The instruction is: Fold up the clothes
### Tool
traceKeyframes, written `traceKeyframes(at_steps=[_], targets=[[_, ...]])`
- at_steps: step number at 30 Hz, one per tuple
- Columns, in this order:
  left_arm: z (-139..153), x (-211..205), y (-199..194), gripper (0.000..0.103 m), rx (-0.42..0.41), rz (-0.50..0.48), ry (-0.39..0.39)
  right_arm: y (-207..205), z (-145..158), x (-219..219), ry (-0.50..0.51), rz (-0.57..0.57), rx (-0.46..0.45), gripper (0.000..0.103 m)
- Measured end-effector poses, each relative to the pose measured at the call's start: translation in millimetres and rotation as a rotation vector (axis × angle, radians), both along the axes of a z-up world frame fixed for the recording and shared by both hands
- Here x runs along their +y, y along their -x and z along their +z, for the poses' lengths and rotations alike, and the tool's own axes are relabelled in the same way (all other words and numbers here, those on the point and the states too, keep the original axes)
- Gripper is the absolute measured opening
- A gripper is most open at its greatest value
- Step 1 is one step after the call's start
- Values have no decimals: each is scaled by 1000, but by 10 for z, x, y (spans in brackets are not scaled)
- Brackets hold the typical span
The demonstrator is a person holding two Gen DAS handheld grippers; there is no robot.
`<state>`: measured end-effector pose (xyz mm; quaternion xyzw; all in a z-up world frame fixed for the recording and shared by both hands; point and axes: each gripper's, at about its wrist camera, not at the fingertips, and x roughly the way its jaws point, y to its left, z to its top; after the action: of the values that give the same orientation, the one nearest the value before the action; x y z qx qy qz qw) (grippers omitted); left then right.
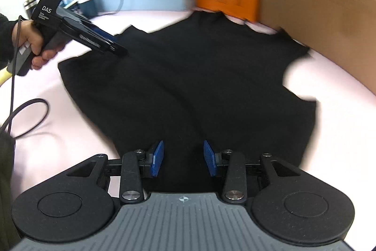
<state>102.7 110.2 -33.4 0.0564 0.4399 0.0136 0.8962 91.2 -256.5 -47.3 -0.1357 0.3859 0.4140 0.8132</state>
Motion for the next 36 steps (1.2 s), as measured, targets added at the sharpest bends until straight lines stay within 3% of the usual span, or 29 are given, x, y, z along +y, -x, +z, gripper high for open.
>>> traceKeyframes(at_steps=[4, 7, 12, 16, 19, 22, 24, 27, 29, 32, 34, 36], targets=[[24, 37, 25, 72, 0, 32, -9, 146, 77, -526, 65, -87, 10, 37], [33, 55, 38, 74, -1, 47, -9, 182, 187, -643, 115, -164, -6, 40], [35, 54, 33, 79, -2, 68, -18, 231, 363, -136, -19, -66, -66, 55], [48, 69, 30, 83, 7, 84, -14, 157, 248, 496, -101, 52, -12, 56], [75, 91, 54, 83, 13, 88, -14, 46, 121, 673, -128, 68, 53, 56], [150, 120, 233, 81, -12, 53, -43, 22, 78, 397, -109, 0, 72, 58], [197, 180, 456, 82, -54, -10, -32, 6, 50, 211, -97, -45, 85, 67], [183, 345, 769, 83, -58, -57, -42, 20, 55, -331, -104, -145, 115, 68], [153, 486, 891, 83, -30, -28, -91, 2, 47, -582, -95, -201, 129, 73], [265, 730, 990, 84, -25, 35, -68, -53, 99, -862, -45, -283, 123, 77], [355, 839, 971, 84, -34, 80, -98, -106, 147, -1018, -35, -327, 108, 78], [468, 916, 920, 84, -62, 105, -122, -184, 204, -1085, -72, -370, 92, 80]])
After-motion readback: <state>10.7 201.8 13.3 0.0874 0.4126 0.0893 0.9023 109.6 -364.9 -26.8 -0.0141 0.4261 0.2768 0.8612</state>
